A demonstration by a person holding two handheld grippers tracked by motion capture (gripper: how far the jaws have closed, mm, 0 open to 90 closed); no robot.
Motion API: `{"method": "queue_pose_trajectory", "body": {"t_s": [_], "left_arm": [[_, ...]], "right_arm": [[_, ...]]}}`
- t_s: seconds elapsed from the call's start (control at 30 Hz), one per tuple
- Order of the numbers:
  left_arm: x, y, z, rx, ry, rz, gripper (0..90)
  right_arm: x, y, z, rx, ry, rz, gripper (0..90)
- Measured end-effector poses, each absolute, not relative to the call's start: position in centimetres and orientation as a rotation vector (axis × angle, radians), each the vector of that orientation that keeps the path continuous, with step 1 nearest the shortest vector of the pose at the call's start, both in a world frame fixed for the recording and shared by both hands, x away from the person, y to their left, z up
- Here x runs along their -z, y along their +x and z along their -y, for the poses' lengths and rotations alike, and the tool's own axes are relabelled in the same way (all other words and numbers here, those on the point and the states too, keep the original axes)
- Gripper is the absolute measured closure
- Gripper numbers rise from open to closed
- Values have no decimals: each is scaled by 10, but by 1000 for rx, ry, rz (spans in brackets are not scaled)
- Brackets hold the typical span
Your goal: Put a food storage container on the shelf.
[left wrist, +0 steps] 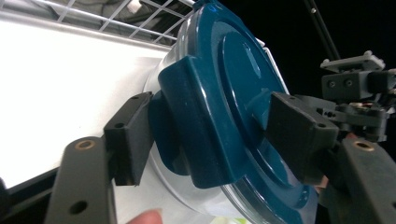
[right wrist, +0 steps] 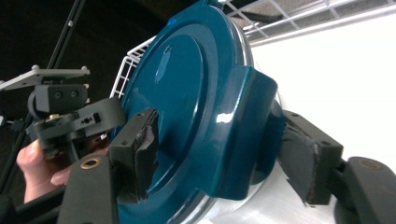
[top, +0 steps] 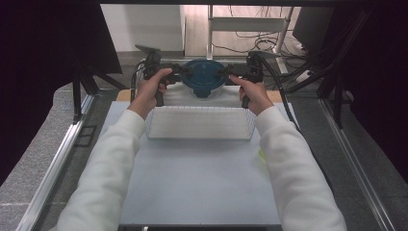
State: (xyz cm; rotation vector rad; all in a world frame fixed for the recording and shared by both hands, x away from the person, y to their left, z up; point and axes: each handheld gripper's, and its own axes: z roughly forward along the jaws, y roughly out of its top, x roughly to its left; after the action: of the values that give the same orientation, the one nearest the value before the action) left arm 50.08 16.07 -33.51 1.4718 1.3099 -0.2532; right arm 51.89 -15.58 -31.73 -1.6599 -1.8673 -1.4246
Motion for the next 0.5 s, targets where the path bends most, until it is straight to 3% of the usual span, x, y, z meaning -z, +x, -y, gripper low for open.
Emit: {"method": "queue_pose_trajectory", "body": {"t_s": [0.2, 0.5], "left_arm": [[325, 490, -166, 109, 1476, -1274, 199], [304, 441, -167, -89, 1562, -1157, 181]], "right_arm": [[306, 510, 158, 1522, -1687, 1964, 199], [283, 472, 170, 1632, -1571, 2273, 201]]}}
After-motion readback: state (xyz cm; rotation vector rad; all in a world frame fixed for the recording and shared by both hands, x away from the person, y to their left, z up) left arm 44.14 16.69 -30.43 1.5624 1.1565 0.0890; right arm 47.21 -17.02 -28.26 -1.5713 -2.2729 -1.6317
